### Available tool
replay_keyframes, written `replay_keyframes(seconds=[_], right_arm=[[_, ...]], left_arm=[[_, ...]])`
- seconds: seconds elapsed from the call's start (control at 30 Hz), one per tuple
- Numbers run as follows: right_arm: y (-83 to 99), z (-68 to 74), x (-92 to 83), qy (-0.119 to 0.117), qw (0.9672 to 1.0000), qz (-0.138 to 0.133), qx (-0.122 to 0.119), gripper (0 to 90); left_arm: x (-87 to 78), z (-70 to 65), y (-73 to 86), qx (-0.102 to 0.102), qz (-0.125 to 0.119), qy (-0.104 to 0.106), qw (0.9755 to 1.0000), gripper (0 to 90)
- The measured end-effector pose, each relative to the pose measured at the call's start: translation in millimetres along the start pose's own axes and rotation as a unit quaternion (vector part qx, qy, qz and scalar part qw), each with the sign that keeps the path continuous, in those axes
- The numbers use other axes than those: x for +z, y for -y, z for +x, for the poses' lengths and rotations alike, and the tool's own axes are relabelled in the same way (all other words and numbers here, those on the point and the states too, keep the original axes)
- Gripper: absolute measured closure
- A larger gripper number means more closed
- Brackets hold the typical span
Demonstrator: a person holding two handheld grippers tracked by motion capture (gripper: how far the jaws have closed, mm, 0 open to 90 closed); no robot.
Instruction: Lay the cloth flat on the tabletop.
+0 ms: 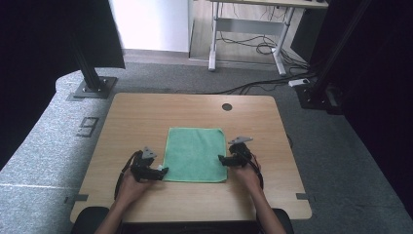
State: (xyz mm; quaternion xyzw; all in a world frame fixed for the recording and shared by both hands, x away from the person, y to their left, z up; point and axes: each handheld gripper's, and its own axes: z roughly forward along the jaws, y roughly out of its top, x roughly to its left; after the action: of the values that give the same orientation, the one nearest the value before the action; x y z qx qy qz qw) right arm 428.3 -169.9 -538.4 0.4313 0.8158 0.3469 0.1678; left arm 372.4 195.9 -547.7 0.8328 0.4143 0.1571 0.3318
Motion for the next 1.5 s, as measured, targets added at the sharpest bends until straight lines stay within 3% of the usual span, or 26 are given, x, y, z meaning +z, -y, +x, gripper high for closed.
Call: replay_keyframes(seconds=[0.03,0.07,0.1,0.13,0.17,0.2,0.3,0.57,0.87,1.27,1.3,1.37,1.43,1.47,1.5], right_arm=[[0.0,0.0,0.0,0.0,1.0,0.0,0.0,28.9],[-14.1,-7.5,12.4,0.006,1.0,-0.003,0.005,32.0],[-14.1,-7.5,12.4,0.006,1.0,-0.003,0.005,32.0],[-27.8,-14.9,24.0,0.015,0.9999,-0.004,0.004,34.9],[-27.8,-14.9,24.0,0.015,0.9999,-0.004,0.004,34.9],[-41.4,-23.2,35.6,0.025,0.9996,-0.005,0.009,36.1],[-55.9,-32.1,46.7,0.035,0.9992,-0.008,0.014,36.4],[-74.5,-55.1,64.4,0.056,0.998,0.005,0.03,37.4],[-69.7,-75.9,68.4,0.067,0.9966,0.013,0.047,37.5],[-67.7,-79.6,71.1,0.064,0.9965,0.012,0.052,36.6],[-67.7,-78.7,67.3,0.063,0.9971,0.005,0.043,31.9],[-70.1,-77.4,56.7,0.055,0.997,-0.015,0.053,30.7],[-71.8,-76.1,49.8,0.052,0.997,-0.022,0.053,30.5],[-74.1,-70.9,35.4,0.05,0.9974,-0.029,0.044,28.9],[-74.1,-70.9,35.4,0.05,0.9974,-0.029,0.044,28.9]], left_arm=[[0.0,0.0,0.0,0.0,0.0,0.0,1.0,11.2],[-0.1,0.0,0.1,0.0,0.0,0.0,1.0,11.3],[-0.1,0.0,0.1,0.0,0.0,0.0,1.0,11.3],[-0.1,0.0,0.1,0.0,0.0,0.0,1.0,11.3],[-0.1,0.0,0.1,0.0,0.0,0.0,1.0,11.3],[0.0,-0.1,0.1,-0.001,-0.001,0.0,1.0,11.3],[0.0,-0.1,0.1,-0.001,-0.001,0.0,1.0,11.3],[-0.1,-0.1,0.1,0.0,0.0,-0.001,1.0,11.3],[0.0,-0.1,0.1,0.0,0.0,-0.001,1.0,11.3],[0.0,-0.1,0.1,0.0,0.0,-0.001,1.0,11.3],[0.0,-0.2,0.2,0.0,0.0,-0.001,1.0,11.3],[-0.1,-0.2,0.2,0.0,0.0,-0.001,1.0,11.3],[0.0,-0.1,0.1,0.0,0.0,-0.001,1.0,11.3],[-0.1,0.0,0.1,0.001,0.0,0.0,1.0,11.2],[-0.1,0.0,0.1,0.001,0.0,0.0,1.0,11.2]])
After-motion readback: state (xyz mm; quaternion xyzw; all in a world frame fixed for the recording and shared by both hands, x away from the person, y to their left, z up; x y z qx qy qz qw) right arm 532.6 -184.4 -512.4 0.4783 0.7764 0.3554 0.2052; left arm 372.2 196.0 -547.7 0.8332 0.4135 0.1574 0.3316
